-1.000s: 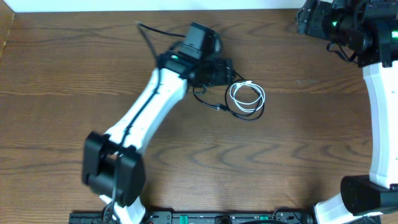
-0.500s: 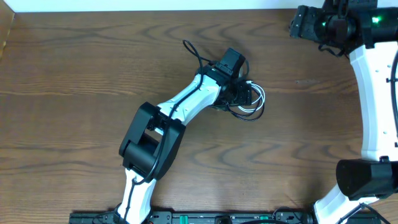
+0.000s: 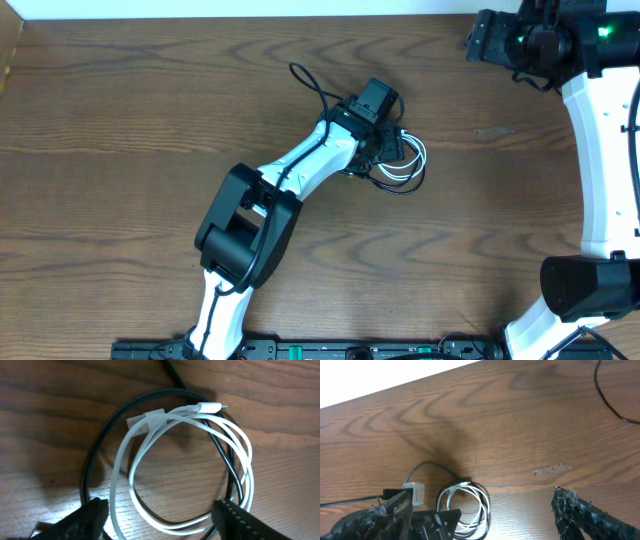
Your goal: Untangle cables
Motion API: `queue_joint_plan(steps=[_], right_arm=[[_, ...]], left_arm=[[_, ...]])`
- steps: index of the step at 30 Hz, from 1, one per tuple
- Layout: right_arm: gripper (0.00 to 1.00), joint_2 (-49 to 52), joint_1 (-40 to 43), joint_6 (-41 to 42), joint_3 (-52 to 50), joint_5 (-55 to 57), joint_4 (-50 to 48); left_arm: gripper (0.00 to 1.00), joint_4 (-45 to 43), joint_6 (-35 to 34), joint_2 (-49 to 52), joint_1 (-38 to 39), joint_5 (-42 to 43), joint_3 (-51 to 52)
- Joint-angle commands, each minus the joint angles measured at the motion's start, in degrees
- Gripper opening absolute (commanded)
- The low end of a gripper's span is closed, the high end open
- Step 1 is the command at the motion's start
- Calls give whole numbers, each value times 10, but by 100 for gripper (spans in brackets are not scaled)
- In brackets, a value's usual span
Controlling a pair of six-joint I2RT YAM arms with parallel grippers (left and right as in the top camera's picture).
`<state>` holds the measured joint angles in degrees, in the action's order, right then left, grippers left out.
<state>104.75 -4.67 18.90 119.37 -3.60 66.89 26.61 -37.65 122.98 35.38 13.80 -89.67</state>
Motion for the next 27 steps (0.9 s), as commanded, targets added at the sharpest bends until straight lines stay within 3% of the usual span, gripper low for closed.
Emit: queue_joint_plan(steps=[1, 7, 14, 27], right_arm=[[85, 1, 1, 3, -2, 2, 3], [85, 1, 1, 3, -2, 2, 10], [85, 1, 1, 3, -3, 2, 16], [88, 1, 1, -12, -3, 2, 24]], left_arm=[[67, -2, -49, 14, 14, -15, 3], [61, -15, -49, 14, 28, -21, 3], [53, -21, -62, 14, 45, -107, 3], [52, -71, -62, 14, 47, -164, 4]])
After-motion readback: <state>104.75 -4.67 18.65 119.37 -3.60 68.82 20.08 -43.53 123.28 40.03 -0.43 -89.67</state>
